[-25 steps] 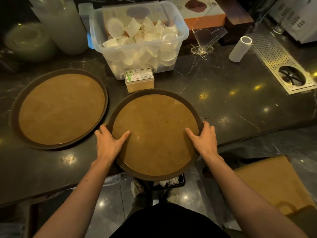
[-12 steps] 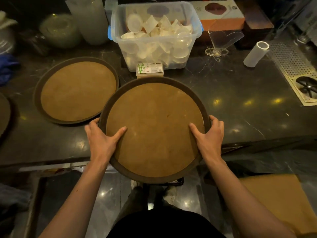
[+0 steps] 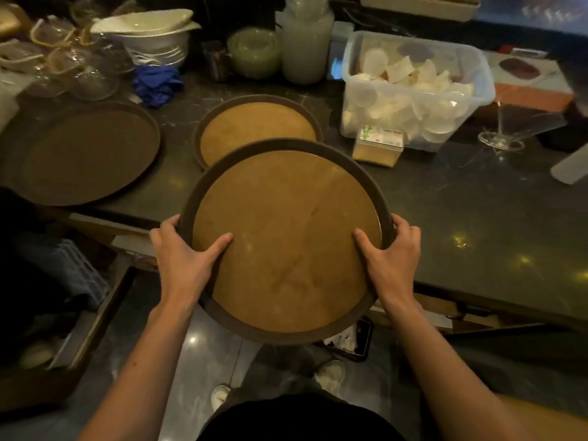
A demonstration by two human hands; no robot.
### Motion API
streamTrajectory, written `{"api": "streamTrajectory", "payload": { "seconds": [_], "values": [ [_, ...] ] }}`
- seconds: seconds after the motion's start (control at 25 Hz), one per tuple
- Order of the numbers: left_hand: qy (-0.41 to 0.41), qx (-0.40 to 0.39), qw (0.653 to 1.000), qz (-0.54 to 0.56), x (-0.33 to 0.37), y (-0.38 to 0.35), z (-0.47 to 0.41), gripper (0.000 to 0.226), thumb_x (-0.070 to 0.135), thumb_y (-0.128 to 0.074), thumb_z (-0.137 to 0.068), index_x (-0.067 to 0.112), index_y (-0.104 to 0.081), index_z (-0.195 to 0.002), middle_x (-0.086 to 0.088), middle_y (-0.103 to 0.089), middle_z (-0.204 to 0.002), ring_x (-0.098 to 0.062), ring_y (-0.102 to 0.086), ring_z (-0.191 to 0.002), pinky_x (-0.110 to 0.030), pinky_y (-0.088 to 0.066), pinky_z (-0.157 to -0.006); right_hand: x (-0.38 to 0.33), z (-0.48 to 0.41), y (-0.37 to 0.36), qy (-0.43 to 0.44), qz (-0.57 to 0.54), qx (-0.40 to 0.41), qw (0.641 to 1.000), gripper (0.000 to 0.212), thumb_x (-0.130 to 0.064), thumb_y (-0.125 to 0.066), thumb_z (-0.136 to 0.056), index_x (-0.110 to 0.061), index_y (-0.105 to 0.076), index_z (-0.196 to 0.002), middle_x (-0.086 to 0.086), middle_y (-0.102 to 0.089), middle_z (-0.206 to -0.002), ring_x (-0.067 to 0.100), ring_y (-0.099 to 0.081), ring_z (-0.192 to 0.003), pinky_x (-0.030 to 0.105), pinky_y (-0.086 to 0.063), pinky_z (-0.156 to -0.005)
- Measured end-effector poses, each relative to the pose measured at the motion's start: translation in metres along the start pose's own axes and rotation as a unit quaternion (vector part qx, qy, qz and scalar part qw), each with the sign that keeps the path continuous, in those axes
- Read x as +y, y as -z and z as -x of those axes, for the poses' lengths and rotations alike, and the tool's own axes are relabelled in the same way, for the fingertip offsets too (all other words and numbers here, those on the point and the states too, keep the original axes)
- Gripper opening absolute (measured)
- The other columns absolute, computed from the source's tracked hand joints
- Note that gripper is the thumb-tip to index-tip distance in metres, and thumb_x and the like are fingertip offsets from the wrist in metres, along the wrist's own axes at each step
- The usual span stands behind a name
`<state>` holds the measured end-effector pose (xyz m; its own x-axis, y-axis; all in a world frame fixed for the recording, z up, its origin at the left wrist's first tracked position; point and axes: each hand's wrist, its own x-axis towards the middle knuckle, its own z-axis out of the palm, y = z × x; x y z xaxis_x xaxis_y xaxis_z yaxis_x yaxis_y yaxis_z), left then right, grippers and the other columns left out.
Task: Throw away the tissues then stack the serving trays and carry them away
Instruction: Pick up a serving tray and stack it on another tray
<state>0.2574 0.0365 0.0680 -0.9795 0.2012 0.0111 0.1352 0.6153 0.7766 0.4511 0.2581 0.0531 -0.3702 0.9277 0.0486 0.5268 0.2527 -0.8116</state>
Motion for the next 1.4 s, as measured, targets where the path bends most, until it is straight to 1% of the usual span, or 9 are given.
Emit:
{"api": "streamTrajectory", "payload": {
  "seconds": [0.16,0.28,0.48,0.64,0.8,1.0,1.12,1.28,1.4],
  "values": [
    [0.022,0.035,0.999,0.013,-0.049,0.071,-0.013,0.092,0.045,-0.085,-0.066,0.012,-0.038,-0.138,-0.012,-0.038,-0.137,-0.028,-0.044,-0.123,-0.033,-0.036,-0.097,-0.052,0.045,-0.050,0.036,0.005,-0.017,0.999,0.069,-0.040,-0.076,-0.080,-0.011,-0.047,-0.135,0.001,-0.043,-0.120,0.010,-0.044,-0.106,0.027,-0.041,-0.090],
    [0.040,0.065,0.997,0.012,-0.092,0.129,-0.023,0.093,0.045,-0.084,-0.066,0.011,-0.038,-0.139,-0.012,-0.038,-0.136,-0.026,-0.044,-0.121,-0.031,-0.035,-0.097,-0.088,0.085,-0.096,0.054,0.009,-0.040,0.998,0.069,-0.041,-0.076,-0.080,-0.012,-0.047,-0.135,0.002,-0.044,-0.122,0.010,-0.044,-0.106,0.028,-0.042,-0.090],
    [0.083,0.112,0.990,0.006,-0.163,0.212,-0.030,0.095,0.050,-0.083,-0.065,0.012,-0.037,-0.139,-0.012,-0.037,-0.134,-0.027,-0.044,-0.120,-0.037,-0.038,-0.100,-0.143,0.134,-0.168,0.086,0.014,-0.105,0.991,0.070,-0.044,-0.076,-0.079,-0.014,-0.047,-0.134,0.002,-0.044,-0.122,0.017,-0.049,-0.111,0.040,-0.047,-0.098],
    [0.113,0.146,0.983,0.004,-0.193,0.253,-0.033,0.091,0.047,-0.083,-0.067,0.011,-0.038,-0.137,-0.012,-0.037,-0.133,-0.029,-0.046,-0.117,-0.037,-0.039,-0.098,-0.174,0.155,-0.210,0.109,0.018,-0.146,0.983,0.072,-0.046,-0.076,-0.078,-0.015,-0.046,-0.136,0.001,-0.044,-0.124,0.019,-0.048,-0.116,0.042,-0.045,-0.101],
    [0.128,0.160,0.979,0.002,-0.208,0.266,-0.051,0.092,0.047,-0.083,-0.066,0.011,-0.037,-0.137,-0.012,-0.037,-0.133,-0.029,-0.046,-0.117,-0.038,-0.039,-0.097,-0.193,0.153,-0.240,0.116,0.017,-0.163,0.980,0.072,-0.044,-0.077,-0.077,-0.016,-0.046,-0.136,0.001,-0.044,-0.124,0.015,-0.048,-0.113,0.037,-0.045,-0.099],
    [0.127,0.157,0.979,-0.006,-0.210,0.259,-0.096,0.092,0.048,-0.083,-0.066,0.011,-0.038,-0.137,-0.012,-0.037,-0.133,-0.030,-0.048,-0.115,-0.037,-0.040,-0.094,-0.205,0.126,-0.272,0.114,-0.002,-0.165,0.980,0.066,-0.041,-0.076,-0.080,-0.017,-0.046,-0.134,-0.004,-0.042,-0.119,0.010,-0.045,-0.107,0.028,-0.042,-0.093],
    [0.117,0.156,0.981,-0.009,-0.204,0.246,-0.137,0.092,0.048,-0.084,-0.065,0.012,-0.038,-0.136,-0.011,-0.037,-0.132,-0.028,-0.047,-0.115,-0.036,-0.040,-0.093,-0.213,0.096,-0.296,0.111,-0.011,-0.158,0.981,0.064,-0.039,-0.076,-0.081,-0.016,-0.047,-0.133,-0.002,-0.043,-0.120,0.010,-0.045,-0.105,0.027,-0.041,-0.090],
    [0.113,0.152,0.982,-0.022,-0.190,0.226,-0.200,0.093,0.048,-0.084,-0.066,0.012,-0.037,-0.137,-0.011,-0.037,-0.134,-0.028,-0.047,-0.118,-0.035,-0.039,-0.094,-0.226,0.044,-0.331,0.099,-0.016,-0.158,0.982,0.067,-0.041,-0.076,-0.081,-0.013,-0.047,-0.134,0.002,-0.046,-0.121,0.014,-0.048,-0.108,0.032,-0.045,-0.093],
    [0.110,0.151,0.982,-0.031,-0.183,0.214,-0.243,0.094,0.049,-0.083,-0.065,0.012,-0.037,-0.138,-0.011,-0.037,-0.136,-0.028,-0.046,-0.120,-0.036,-0.040,-0.095,-0.238,0.012,-0.354,0.095,-0.022,-0.156,0.983,0.067,-0.040,-0.076,-0.081,-0.012,-0.047,-0.135,-0.001,-0.044,-0.118,0.012,-0.046,-0.105,0.029,-0.043,-0.090]
  ]
}}
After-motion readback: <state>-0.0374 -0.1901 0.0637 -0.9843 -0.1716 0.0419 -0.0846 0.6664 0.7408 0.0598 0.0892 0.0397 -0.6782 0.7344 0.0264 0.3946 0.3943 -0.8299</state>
